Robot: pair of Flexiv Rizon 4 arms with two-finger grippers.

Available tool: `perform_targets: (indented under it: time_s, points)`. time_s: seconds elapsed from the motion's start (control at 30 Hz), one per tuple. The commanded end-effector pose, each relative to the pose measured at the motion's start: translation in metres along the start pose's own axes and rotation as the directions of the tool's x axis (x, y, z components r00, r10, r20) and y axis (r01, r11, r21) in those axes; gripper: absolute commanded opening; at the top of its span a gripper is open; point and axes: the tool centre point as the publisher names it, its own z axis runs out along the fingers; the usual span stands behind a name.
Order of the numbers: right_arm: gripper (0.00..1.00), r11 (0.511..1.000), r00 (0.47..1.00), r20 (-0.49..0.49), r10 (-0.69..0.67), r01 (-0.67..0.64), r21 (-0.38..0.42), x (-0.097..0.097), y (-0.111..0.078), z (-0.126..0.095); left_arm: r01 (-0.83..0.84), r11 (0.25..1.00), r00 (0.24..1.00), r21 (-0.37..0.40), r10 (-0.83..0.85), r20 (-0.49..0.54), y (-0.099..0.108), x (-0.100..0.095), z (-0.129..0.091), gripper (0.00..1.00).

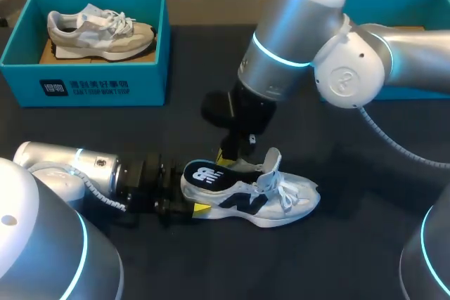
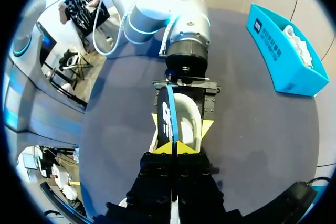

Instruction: Take the shoe out of the shoebox, open the shoe tongue, remove and reinsert the insole, then place the shoe into the shoebox

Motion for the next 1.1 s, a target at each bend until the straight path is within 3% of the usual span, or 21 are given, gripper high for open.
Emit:
perform_targets:
  time_s: [0.03,0.23,0.63,0.67,0.87,1.1]
  points:
    - [0.00,1.000,1.000,0.009,0.001,-0.001,0.011,0.003,0.000,-0.007,0.000,1.000,1.000,-0.002,0.000,0.004,-0.001,0.000,0.000,0.00]
    - [0.00,1.000,0.998,0.055,0.009,-0.009,0.015,0.016,0.000,-0.024,0.000,1.000,1.000,-0.002,0.000,0.004,-0.001,0.000,0.000,0.00]
    - [0.00,1.000,0.998,0.055,0.009,-0.009,0.015,0.016,0.000,-0.024,0.000,1.000,1.000,-0.002,0.000,0.004,-0.001,0.000,0.000,0.00]
    - [0.00,0.999,0.991,0.126,0.039,-0.044,0.031,0.038,0.007,-0.046,0.000,1.000,1.000,-0.002,0.000,0.004,-0.001,0.000,0.000,0.00]
    - [0.00,0.998,0.990,0.136,0.041,-0.048,0.047,0.040,0.012,-0.061,0.000,1.000,1.000,-0.002,0.000,0.004,-0.001,0.000,0.000,0.00]
    - [0.00,0.997,0.992,0.125,0.036,-0.044,0.064,0.040,0.019,-0.058,0.000,1.000,1.000,-0.002,0.000,0.004,-0.001,0.000,0.000,0.00]
